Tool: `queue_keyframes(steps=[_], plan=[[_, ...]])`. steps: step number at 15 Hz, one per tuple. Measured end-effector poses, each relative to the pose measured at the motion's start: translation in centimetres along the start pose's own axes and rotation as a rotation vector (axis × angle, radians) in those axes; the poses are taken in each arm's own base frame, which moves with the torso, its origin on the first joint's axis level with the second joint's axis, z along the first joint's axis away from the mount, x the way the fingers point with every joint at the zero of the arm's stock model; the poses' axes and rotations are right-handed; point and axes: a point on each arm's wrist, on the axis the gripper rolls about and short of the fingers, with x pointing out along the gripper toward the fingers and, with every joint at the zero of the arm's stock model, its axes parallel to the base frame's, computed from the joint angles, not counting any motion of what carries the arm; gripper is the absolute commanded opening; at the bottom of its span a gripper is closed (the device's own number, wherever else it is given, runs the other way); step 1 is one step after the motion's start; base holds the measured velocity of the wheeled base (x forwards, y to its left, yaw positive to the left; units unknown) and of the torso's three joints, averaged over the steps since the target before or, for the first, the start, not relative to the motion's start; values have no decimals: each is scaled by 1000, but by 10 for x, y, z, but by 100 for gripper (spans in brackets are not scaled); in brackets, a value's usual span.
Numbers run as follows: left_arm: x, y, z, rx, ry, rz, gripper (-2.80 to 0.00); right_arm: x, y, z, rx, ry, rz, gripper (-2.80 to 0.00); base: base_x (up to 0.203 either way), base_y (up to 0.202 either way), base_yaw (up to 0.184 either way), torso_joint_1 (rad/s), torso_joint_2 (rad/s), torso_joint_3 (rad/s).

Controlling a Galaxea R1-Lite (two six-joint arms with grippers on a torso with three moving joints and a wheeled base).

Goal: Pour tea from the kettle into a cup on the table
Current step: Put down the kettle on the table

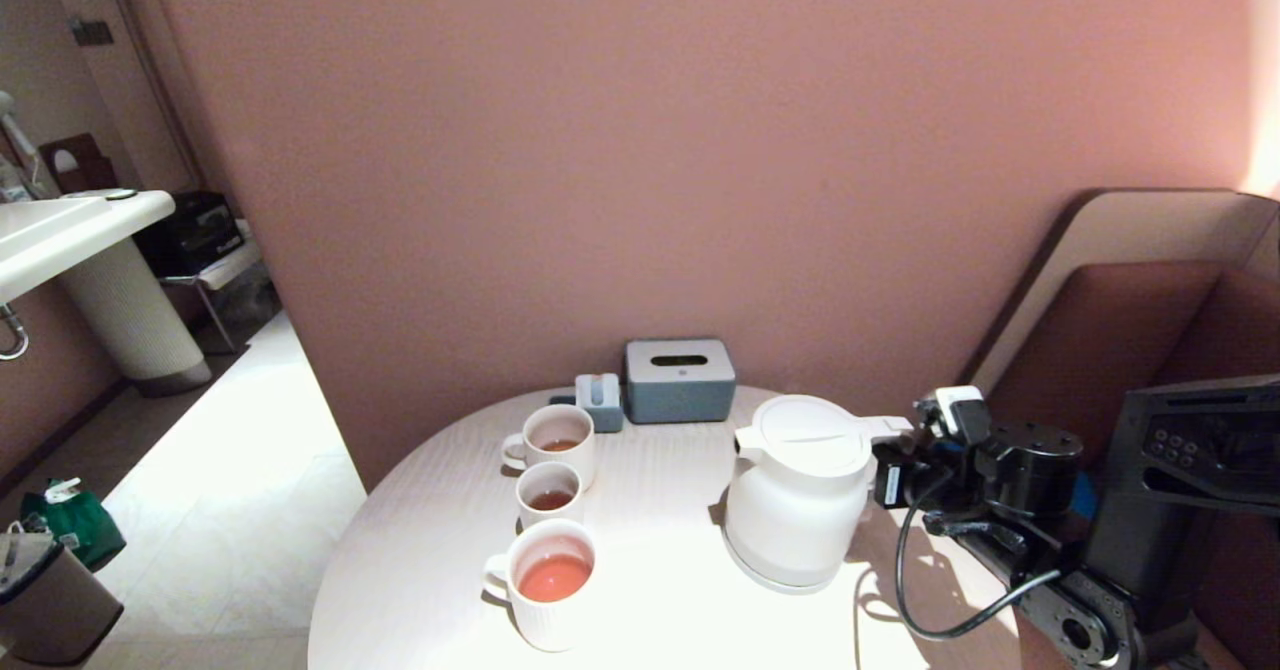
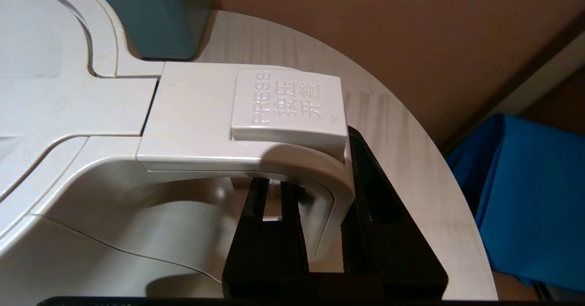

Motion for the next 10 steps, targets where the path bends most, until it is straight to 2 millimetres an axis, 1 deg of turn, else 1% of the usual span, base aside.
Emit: queue_keyframes(steps=[5, 10], plan=[[0, 0, 0, 0, 0, -1, -280, -5, -3, -6, 0, 31, -30, -280, 0, 0, 0, 0, 0, 0], [0, 0, 0, 0, 0, 0, -280, -23, -3, -8, -3, 71, -25, -280, 0, 0, 0, 0, 0, 0]])
